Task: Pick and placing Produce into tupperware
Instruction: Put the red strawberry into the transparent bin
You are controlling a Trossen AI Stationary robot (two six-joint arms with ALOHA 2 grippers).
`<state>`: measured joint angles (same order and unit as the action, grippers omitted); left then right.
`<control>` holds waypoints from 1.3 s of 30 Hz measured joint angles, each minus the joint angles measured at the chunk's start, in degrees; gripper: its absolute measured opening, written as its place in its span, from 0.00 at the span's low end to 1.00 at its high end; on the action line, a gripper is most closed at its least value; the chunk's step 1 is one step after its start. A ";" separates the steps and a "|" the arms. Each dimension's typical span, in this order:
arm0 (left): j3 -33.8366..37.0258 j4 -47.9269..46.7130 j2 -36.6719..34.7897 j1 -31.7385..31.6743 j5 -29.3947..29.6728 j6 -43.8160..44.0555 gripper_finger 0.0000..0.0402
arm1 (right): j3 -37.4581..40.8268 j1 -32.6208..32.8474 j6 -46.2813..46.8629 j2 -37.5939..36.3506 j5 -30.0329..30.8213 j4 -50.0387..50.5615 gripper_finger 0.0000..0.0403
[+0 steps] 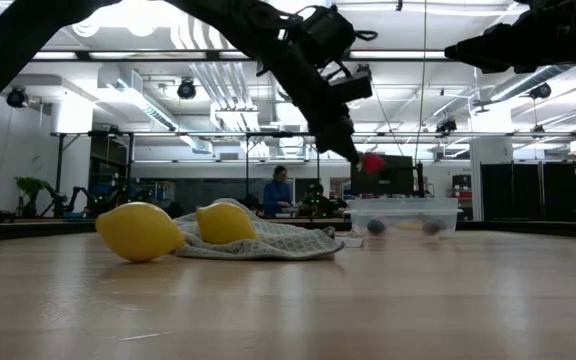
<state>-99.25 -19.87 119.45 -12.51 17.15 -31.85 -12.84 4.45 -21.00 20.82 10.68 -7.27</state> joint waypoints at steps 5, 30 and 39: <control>-0.14 1.66 1.59 0.00 -1.65 -1.23 0.00 | 0.00 0.00 -0.01 0.00 -0.04 -0.22 0.49; -0.05 4.11 6.41 0.04 -4.00 -3.51 0.00 | 0.00 -0.11 0.32 0.00 -0.02 0.00 0.49; -0.14 4.45 6.41 0.04 -3.81 -3.62 0.00 | 0.00 -0.11 0.25 0.00 -0.02 0.02 0.49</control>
<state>-99.39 -15.42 125.86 -12.47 13.34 -35.46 -12.84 4.34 -20.75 20.82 10.66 -7.25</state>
